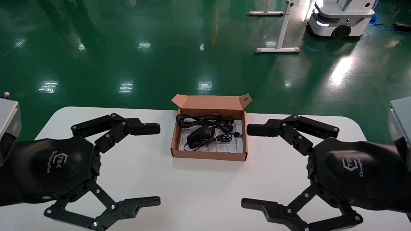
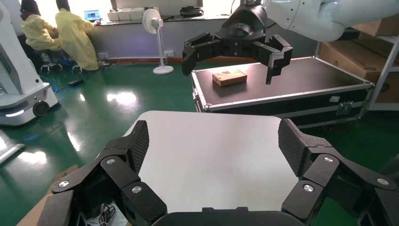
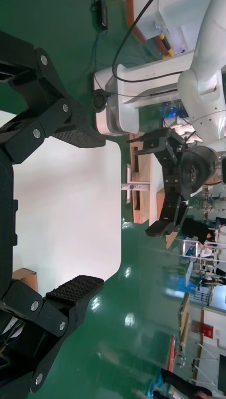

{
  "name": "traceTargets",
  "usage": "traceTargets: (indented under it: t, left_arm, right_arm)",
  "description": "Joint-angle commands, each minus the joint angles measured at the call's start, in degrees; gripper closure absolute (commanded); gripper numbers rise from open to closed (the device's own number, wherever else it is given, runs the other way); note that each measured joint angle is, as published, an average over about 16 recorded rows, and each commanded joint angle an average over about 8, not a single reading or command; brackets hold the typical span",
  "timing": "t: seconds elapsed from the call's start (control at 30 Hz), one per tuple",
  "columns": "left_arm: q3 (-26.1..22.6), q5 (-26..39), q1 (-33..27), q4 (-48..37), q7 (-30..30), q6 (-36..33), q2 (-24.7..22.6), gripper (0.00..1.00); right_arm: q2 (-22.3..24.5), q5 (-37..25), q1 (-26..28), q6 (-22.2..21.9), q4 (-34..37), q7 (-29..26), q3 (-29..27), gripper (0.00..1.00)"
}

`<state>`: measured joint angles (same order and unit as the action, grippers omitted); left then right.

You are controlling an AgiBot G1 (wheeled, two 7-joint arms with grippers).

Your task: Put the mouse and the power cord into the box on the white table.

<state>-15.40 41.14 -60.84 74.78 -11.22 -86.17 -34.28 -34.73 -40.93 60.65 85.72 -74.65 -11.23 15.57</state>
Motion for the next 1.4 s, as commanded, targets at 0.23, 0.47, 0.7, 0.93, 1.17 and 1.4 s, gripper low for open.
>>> traceTargets:
  t: [0.23, 0.47, 0.7, 0.93, 1.17, 1.4]
  left_arm:
    - [0.0, 0.0, 0.0, -0.1, 0.0, 0.0, 0.0, 0.0]
    - [-0.3, 0.3, -0.3, -0.6, 0.3, 0.2, -0.4, 0.0]
    - [-0.5, 0.5, -0.5, -0.9, 0.4, 0.4, -0.6, 0.0]
    - [-0.6, 0.6, -0.6, -1.1, 0.4, 0.4, -0.7, 0.0]
    - [-0.6, 0.7, -0.7, -1.2, 0.5, 0.5, -0.7, 0.0]
    - [-0.6, 0.7, -0.7, -1.2, 0.5, 0.5, -0.7, 0.0]
  right_arm:
    - [0.0, 0.0, 0.0, 0.0, 0.0, 0.0, 0.0, 0.0]
    - [-0.1, -0.4, 0.4, 0.0, 0.6, 0.3, 0.2, 0.0]
    - [-0.2, -0.7, 0.7, 0.0, 0.9, 0.4, 0.3, 0.0]
    - [-0.2, -0.8, 0.8, 0.0, 1.0, 0.5, 0.4, 0.0]
    - [-0.3, -0.9, 0.9, -0.1, 1.1, 0.5, 0.4, 0.0]
    - [-0.3, -0.9, 0.9, -0.1, 1.1, 0.5, 0.5, 0.0]
